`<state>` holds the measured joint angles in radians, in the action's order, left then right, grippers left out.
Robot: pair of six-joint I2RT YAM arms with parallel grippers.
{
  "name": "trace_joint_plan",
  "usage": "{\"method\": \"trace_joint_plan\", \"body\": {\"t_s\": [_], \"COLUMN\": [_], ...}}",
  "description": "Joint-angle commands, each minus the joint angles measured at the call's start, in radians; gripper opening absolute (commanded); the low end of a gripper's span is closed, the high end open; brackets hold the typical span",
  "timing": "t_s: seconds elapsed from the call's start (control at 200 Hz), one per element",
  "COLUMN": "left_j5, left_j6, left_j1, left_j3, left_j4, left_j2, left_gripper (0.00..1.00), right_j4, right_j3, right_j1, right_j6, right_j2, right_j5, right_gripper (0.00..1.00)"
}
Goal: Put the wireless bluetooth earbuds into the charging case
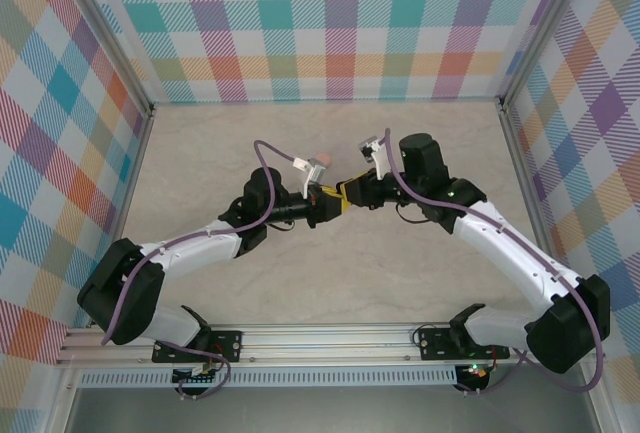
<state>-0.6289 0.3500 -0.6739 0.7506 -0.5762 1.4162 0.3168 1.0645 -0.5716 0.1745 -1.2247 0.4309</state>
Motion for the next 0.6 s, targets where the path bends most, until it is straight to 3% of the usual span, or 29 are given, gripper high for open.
{"method": "trace_joint_plan", "body": {"t_s": [0.0, 0.225, 0.595], "left_j5": [-0.018, -0.016, -0.019], "left_j6": [-0.024, -0.041, -0.047], "left_j1": [-0.015, -0.016, -0.016], "left_j3": [0.034, 0.036, 0.038], "left_j4": [-0.01, 0.005, 0.007], "left_j2": [-0.028, -0.027, -0.02], "left_gripper": [0.1, 0.1, 0.1], "right_j4": [0.022, 0.043, 0.061], "right_j3": [0.032, 0.056, 0.074], "right_j1": [-0.012, -0.013, -0.013], "right_j6": [-0.02, -0.017, 0.001], "right_j2": [-0.01, -0.003, 0.03], "right_j5": [0.023, 0.003, -0.057], "right_gripper": [0.32, 0.43, 0.51]}}
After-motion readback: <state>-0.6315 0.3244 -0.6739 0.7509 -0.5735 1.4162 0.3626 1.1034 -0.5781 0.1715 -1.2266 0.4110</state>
